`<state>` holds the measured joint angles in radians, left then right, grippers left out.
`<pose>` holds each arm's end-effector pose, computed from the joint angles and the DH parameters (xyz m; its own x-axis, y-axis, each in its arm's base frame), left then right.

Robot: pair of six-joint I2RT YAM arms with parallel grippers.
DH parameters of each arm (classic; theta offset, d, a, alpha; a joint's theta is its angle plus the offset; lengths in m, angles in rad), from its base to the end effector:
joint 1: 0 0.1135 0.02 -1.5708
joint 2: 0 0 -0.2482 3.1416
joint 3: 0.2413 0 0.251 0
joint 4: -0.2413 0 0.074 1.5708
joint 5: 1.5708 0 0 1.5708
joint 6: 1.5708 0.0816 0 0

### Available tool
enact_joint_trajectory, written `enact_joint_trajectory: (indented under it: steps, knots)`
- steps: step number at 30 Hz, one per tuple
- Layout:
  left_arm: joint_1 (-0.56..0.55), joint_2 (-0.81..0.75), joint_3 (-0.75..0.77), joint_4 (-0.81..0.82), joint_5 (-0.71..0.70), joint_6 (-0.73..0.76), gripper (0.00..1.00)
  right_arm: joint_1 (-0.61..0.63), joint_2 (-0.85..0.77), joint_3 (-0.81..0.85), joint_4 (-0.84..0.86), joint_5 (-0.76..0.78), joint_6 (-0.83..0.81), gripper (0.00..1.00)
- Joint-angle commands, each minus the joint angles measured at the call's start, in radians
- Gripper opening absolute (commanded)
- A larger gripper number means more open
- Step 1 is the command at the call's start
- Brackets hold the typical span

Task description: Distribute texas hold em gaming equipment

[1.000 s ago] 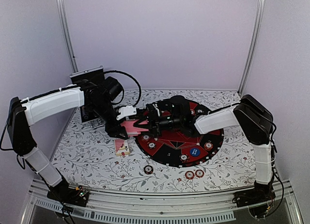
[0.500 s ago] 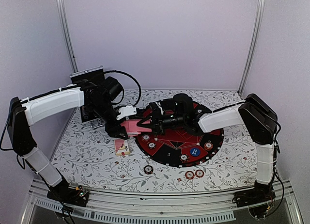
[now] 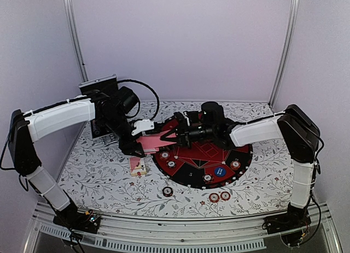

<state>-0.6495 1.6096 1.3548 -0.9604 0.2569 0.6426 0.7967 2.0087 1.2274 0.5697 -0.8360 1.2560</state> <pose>0.2533 -0.2184 0.2148 -0.2049 0.8834 -0.4215 0.9721 0.2340 0.0180 0.2827 0.3758 0.1822 -0.9835 -0.0941 -0.1545 -0.1658 0.1273 0.9779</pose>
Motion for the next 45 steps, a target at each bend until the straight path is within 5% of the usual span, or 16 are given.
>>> enact_joint_trajectory:
  steps: [1, 14, 24, 30, 45]
  knots:
    - [0.007, -0.017, 0.009, 0.014, 0.016, -0.002, 0.00, -0.038, -0.076, -0.037, -0.013, -0.018, -0.024, 0.05]
    - [0.006, -0.017, 0.017, 0.002, 0.010, 0.000, 0.00, -0.287, -0.159, -0.114, -0.156, -0.036, -0.147, 0.04]
    - [0.007, -0.010, 0.029, -0.004, 0.010, 0.000, 0.00, -0.516, -0.069, -0.036, -0.375, 0.030, -0.340, 0.04]
    - [0.005, -0.004, 0.038, -0.006, 0.012, -0.003, 0.00, -0.547, 0.039, 0.068, -0.490, 0.082, -0.437, 0.03]
    - [0.006, 0.007, 0.038, -0.007, 0.016, -0.001, 0.00, -0.549, 0.127, 0.039, -0.492, 0.085, -0.458, 0.03]
